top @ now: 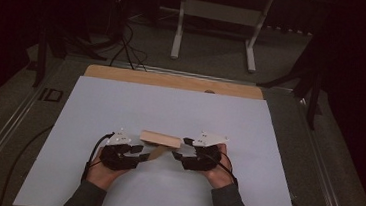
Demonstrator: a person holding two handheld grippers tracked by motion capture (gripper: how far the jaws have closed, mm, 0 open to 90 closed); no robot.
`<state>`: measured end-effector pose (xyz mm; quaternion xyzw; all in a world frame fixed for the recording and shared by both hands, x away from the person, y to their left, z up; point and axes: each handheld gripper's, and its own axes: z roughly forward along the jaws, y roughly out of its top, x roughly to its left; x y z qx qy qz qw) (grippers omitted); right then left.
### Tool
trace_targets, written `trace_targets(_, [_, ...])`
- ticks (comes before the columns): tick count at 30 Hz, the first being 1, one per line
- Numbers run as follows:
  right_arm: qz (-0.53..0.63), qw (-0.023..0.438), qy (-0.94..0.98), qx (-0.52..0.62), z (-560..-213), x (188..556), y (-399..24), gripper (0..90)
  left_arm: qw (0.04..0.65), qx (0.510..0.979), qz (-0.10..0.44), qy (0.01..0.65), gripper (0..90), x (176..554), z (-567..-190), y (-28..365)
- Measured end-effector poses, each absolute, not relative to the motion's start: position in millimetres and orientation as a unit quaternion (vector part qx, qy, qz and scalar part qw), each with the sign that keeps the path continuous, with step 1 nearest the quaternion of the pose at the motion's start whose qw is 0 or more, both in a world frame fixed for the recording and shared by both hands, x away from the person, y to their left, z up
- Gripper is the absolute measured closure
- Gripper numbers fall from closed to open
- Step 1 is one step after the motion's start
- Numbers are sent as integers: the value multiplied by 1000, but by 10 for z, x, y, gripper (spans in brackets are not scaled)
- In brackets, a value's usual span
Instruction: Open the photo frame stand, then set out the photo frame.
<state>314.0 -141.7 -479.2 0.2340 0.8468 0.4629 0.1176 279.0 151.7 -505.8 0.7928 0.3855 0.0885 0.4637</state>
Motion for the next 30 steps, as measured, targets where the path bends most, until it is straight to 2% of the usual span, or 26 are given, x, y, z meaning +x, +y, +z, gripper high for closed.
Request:
trace_targets(19, [457, 101, 855, 225, -4771, 3165, -1579, 343, 480, 783, 102, 382, 571, 2752, -4965, 1569])
trace_targets(21, [456, 102, 855, 225, -4777, 3170, -1603, 354, 479, 784, 106, 380, 571, 2747, -4956, 1568])
trace_targets(30, [454, 110, 852, 237, -4804, 3208, -1685, 507, 478, 787, 120, 372, 584, 2722, -4907, 1543])
